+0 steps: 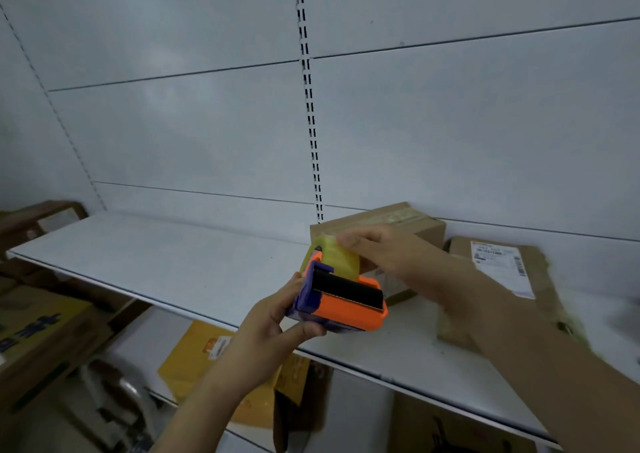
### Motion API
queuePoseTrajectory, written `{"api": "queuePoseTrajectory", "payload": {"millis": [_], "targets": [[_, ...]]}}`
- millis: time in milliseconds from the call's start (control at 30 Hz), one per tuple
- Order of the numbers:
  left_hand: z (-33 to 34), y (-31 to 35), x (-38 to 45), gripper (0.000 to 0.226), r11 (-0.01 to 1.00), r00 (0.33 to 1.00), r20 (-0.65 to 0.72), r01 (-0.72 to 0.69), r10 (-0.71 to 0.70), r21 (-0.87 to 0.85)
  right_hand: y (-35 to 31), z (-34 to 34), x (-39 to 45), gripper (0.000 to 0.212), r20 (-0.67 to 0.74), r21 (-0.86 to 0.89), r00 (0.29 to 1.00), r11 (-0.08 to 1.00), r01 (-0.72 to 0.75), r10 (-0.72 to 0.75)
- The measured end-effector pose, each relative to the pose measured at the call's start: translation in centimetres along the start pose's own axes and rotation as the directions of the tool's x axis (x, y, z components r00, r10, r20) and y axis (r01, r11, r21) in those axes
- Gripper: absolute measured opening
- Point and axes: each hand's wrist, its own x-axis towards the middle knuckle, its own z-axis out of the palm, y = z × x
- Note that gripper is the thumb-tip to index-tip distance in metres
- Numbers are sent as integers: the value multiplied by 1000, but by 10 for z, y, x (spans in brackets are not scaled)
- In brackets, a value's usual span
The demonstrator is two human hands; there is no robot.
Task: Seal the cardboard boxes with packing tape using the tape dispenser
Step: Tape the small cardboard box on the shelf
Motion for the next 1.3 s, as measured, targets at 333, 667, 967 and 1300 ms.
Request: {"api": "queuePoseTrajectory", "payload": {"millis": [333, 667, 967, 1300], "targets": [[6, -5, -2, 21, 1000, 999, 51, 10, -8, -30, -4, -12, 14, 5, -91, -61, 996, 998, -5, 0], [3, -13, 4, 25, 986, 991, 93, 110, -99, -125, -4, -6, 10, 17, -107, -449, 987, 892, 61, -121], [8, -29, 2, 41, 980, 993, 45, 111, -105, -162, -25, 5, -11, 12, -174, -477, 931, 855, 204, -320], [18, -36, -12, 31, 993, 994, -33, 106, -108, -56, -38, 3, -34, 39, -66, -610, 948, 765, 208, -311]]}}
